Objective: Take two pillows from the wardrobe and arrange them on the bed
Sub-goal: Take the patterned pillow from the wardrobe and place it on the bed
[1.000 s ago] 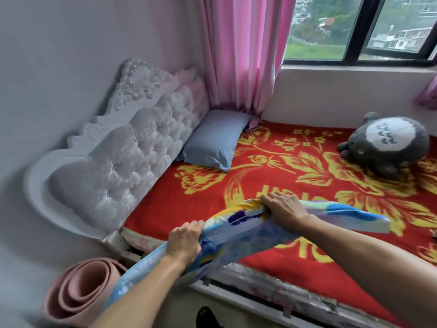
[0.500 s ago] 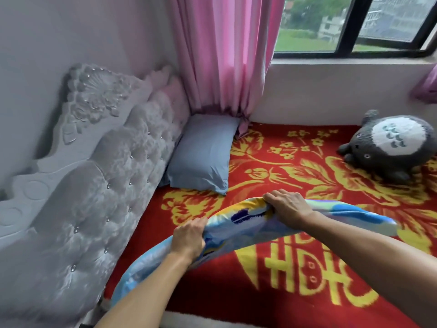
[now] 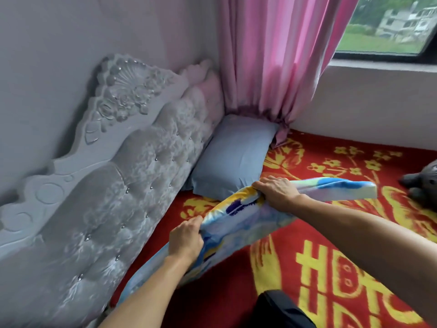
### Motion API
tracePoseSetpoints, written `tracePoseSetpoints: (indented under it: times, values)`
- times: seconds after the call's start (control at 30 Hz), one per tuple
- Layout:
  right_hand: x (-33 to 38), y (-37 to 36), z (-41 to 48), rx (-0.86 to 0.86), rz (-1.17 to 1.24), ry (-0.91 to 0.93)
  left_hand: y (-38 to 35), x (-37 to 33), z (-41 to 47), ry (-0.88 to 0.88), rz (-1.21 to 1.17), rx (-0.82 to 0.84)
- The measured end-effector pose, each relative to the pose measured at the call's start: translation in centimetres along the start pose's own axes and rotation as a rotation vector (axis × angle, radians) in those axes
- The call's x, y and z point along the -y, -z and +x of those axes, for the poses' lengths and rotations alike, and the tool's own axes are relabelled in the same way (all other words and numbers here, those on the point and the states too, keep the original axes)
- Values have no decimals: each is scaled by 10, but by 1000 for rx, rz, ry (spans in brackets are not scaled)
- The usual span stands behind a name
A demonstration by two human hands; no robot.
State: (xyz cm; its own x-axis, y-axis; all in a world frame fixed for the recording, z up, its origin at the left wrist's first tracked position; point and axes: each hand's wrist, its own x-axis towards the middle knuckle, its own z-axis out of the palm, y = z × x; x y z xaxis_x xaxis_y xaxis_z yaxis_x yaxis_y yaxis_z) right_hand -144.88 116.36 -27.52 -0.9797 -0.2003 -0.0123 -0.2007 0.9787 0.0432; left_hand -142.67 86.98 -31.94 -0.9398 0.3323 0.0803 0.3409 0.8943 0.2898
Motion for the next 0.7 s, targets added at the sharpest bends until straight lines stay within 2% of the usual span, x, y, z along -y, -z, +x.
tracePoseSetpoints:
  times: [0.17,0.27,0.37,0.5,0.57,0.7]
  values:
    - [-40,-53,81,19,49,59,-39,2,55,93,43,81]
    - [-71,-105,94,25,176,-26,-72,-12,87,91,21,152]
    - [-92,-145,82,-65,287,-233,-101,-33,110,92,-91,280]
    - [-95,-176,45,-84,335,-470,-129,-46,123,211,-313,542]
    - [-91,-189,18,-92,386,-678,-145,-43,124,256,-360,688]
    - [-76,-234,-46,-106,682,-1236,-189,-20,119,190,-191,870]
